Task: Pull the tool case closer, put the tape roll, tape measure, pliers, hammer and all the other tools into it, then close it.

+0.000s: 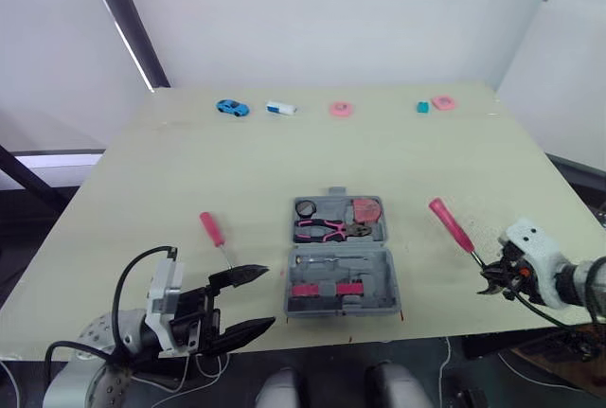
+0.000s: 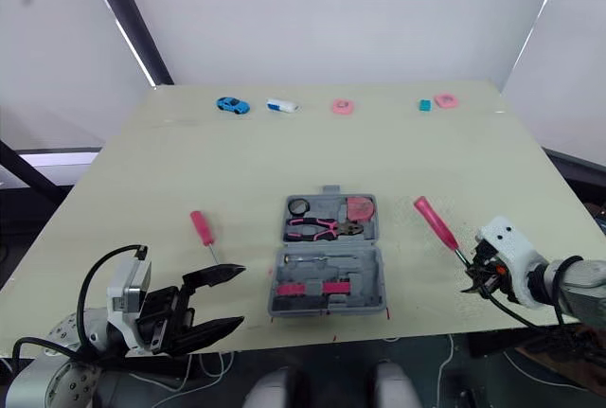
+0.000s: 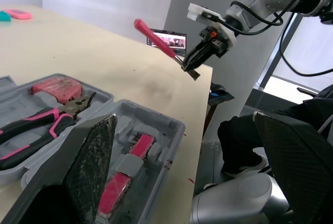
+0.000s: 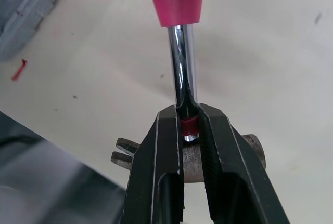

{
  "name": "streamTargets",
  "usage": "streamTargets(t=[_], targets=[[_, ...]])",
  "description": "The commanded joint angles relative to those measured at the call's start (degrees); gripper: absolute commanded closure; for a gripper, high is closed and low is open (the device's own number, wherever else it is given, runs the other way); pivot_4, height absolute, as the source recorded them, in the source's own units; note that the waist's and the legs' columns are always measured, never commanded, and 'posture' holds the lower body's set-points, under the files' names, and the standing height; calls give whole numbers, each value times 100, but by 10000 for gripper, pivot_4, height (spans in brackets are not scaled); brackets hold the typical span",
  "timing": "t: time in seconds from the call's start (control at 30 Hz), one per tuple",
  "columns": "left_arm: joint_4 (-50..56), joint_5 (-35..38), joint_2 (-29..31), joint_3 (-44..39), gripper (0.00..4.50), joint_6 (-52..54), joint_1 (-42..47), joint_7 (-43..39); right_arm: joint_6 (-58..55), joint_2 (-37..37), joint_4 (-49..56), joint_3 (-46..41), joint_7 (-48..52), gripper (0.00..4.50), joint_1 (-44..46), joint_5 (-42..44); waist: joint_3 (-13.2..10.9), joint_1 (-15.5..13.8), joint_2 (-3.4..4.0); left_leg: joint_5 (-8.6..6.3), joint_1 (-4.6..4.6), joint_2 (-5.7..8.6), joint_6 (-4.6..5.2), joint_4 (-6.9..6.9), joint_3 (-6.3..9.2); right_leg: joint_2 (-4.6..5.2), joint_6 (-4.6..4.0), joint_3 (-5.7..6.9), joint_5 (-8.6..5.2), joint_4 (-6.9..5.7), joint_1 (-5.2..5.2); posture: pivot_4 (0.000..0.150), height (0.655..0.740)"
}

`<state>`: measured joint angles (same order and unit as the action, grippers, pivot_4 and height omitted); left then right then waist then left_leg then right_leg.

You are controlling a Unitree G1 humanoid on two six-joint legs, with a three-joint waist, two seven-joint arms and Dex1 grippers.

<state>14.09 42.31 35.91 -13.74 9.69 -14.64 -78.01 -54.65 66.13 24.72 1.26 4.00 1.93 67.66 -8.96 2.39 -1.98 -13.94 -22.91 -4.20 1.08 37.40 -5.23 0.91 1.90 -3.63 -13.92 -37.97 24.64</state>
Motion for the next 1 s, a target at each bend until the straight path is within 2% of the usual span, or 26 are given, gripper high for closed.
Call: streamTargets(t=[0.03,0.1,0.37,0.57,0.63,0.67,0.73,0.9,0.93,1.0], targets=[[57,29,0,-115,0,-113,-91,-51,-605,-722,-120,-172,-1090,44910,372,485,0,-2,-1,0,-4,1,0,0,0,1,1,-1,0,0,3,1500,7400],[26,12,4,-119,0,-153,-124,-86,-779,-1258,-368,-99,-1436,44910,557,354,-1,-5,0,0,-5,0,1,-2,1,-1,0,-2,0,1,3,1500,7400],[-28,-27,-42,-82,0,-250,-150,-119,-1422,-2549,-696,-27,-1947,44910,823,-175,3,0,-5,0,-15,0,1,-4,6,-5,-10,1,8,1,9,1500,7400],[36,-3,-31,-75,0,-254,-193,-131,-1384,-2921,-1004,96,-1614,44910,1038,-1128,36,13,-54,0,-11,-3,1,-5,5,-9,-10,1,7,1,8,1500,7400],[57,-1,-29,-55,0,-245,-169,-122,-1041,-2919,-1092,188,-1224,35255,1053,-1542,50,15,-76,0,-8,-5,1,-5,5,-10,-10,1,7,1,7,1500,7400],[64,-1,-28,-46,0,-240,-158,-119,-954,-2920,-1112,205,-1062,33814,1040,-1640,47,9,-72,0,-4,-6,1,-3,4,-9,-5,1,5,1,2,1500,7400],[75,3,-29,-39,0,-237,-145,-118,-731,-2965,-1124,217,-763,25569,974,-1936,50,2,-65,0,-4,-4,2,-3,1,-1,1,0,2,0,2,1500,7400],[136,25,6,-19,0,-204,-92,-138,-131,-3201,-809,55,-374,2175,707,-2477,50,-5,-64,0,-7,-2,2,-6,4,-3,-4,3,4,2,3,1500,7400],[164,33,15,-12,0,-185,-70,-123,21,-3209,-640,29,-268,463,585,-2575,48,-11,-62,0,-8,-2,2,-6,4,-3,-5,4,4,1,4,1500,7400],[215,55,23,6,0,-149,-17,-89,301,-3188,-322,-18,-84,463,318,-2795,47,-20,-59,0,-13,-2,2,-7,6,-2,-7,6,5,2,6,1500,7400]])
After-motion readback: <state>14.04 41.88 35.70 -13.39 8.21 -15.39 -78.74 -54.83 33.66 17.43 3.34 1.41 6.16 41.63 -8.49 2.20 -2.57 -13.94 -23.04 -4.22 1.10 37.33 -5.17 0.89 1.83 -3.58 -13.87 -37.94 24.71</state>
